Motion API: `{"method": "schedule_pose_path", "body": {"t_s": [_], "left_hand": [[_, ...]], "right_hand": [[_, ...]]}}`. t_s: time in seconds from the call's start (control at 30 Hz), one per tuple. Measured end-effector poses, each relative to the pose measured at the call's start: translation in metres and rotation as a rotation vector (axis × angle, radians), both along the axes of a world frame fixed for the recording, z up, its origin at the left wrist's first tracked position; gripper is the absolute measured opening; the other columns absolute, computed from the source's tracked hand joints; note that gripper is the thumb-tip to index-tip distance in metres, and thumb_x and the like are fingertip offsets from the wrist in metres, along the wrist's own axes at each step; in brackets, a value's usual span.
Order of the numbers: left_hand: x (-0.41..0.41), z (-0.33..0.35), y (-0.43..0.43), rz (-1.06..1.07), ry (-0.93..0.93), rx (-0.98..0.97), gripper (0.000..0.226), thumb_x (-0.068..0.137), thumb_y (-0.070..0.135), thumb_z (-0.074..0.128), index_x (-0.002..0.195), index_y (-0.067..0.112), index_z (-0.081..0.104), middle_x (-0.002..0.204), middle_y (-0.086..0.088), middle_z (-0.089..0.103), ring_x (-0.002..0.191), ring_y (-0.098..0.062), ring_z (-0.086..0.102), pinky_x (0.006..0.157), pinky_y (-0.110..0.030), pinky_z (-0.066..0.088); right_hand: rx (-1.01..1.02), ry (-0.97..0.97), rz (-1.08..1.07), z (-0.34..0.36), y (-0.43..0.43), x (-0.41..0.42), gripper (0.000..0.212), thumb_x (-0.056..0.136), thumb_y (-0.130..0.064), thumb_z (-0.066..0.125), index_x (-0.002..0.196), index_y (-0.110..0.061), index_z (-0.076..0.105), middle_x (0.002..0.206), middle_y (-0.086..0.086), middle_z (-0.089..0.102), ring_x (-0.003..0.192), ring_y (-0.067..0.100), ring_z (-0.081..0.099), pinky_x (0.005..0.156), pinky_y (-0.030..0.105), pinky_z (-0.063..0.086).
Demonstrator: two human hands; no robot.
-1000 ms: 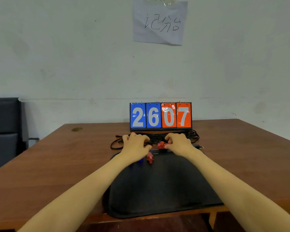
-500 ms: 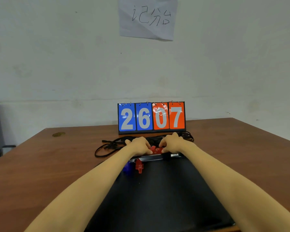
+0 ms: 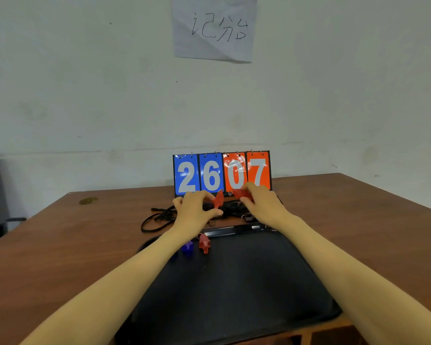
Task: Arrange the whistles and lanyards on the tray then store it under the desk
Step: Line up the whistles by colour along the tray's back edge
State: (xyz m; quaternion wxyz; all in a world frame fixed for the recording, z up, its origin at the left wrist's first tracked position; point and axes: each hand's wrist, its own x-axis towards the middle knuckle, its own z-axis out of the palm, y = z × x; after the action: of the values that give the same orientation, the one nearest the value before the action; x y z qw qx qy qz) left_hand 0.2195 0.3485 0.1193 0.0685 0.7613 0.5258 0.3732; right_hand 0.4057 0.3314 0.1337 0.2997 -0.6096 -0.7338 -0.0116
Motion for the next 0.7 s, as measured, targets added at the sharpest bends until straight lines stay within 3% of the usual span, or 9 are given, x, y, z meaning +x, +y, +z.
{"method": "schedule_pose_path", "body": {"t_s": [0.13,0.2,0.27,0.4,0.53,0.7], "left_hand": [[-0.011,0.007,-0.036,-0.076,-0.071,-0.075,0.031,0.074,0.045,0.071,0.097,0.029,0.057,0.098,0.015,0.057,0.102,-0.008,0.05,0.093,-0.026,0.022],[-0.014,0.003,-0.05,-0.115,-0.08,-0.168,0.03,0.073,0.043,0.073,0.091,0.03,0.053,0.091,0.015,0.058,0.098,-0.009,0.055,0.103,-0.033,0.031],[-0.015,-0.002,-0.059,-0.13,-0.076,-0.22,0.03,0.073,0.042,0.073,0.089,0.032,0.05,0.089,0.014,0.061,0.096,-0.01,0.06,0.104,-0.041,0.037],[-0.011,-0.005,-0.072,-0.088,0.03,-0.237,0.033,0.076,0.047,0.068,0.1,0.029,0.054,0.095,0.012,0.063,0.1,-0.011,0.058,0.098,-0.031,0.028],[-0.005,-0.004,-0.073,-0.023,0.401,-0.09,0.036,0.084,0.044,0.059,0.113,0.024,0.053,0.111,0.004,0.06,0.109,-0.016,0.05,0.099,-0.035,0.023],[0.007,0.001,-0.068,-0.105,0.917,0.125,0.031,0.089,0.024,0.055,0.118,0.014,0.052,0.116,-0.005,0.054,0.112,-0.022,0.045,0.104,-0.04,0.023]], "right_hand": [[0.059,0.203,0.044,0.008,-0.025,0.0,0.03,0.094,-0.027,0.054,0.12,-0.015,0.051,0.118,0.002,0.061,0.106,0.015,0.058,0.087,0.024,0.044],[0.047,0.239,0.054,0.004,-0.037,0.0,0.026,0.093,-0.028,0.055,0.115,-0.016,0.053,0.114,0.001,0.061,0.099,0.011,0.056,0.083,0.022,0.045],[0.022,0.253,0.06,-0.002,-0.048,-0.001,0.024,0.091,-0.028,0.058,0.112,-0.018,0.054,0.112,0.0,0.062,0.097,0.009,0.055,0.082,0.021,0.045],[-0.04,0.211,0.067,-0.013,-0.067,-0.006,0.025,0.087,-0.029,0.062,0.11,-0.018,0.057,0.108,-0.003,0.062,0.094,0.008,0.055,0.079,0.019,0.043],[-0.055,0.189,0.059,-0.018,-0.077,-0.007,0.024,0.087,-0.033,0.062,0.107,-0.02,0.057,0.099,-0.009,0.057,0.09,0.006,0.054,0.074,0.016,0.041],[-0.044,0.192,0.055,-0.019,-0.079,-0.002,0.023,0.087,-0.031,0.062,0.106,-0.02,0.057,0.098,-0.01,0.056,0.09,0.007,0.054,0.08,0.021,0.045]]}}
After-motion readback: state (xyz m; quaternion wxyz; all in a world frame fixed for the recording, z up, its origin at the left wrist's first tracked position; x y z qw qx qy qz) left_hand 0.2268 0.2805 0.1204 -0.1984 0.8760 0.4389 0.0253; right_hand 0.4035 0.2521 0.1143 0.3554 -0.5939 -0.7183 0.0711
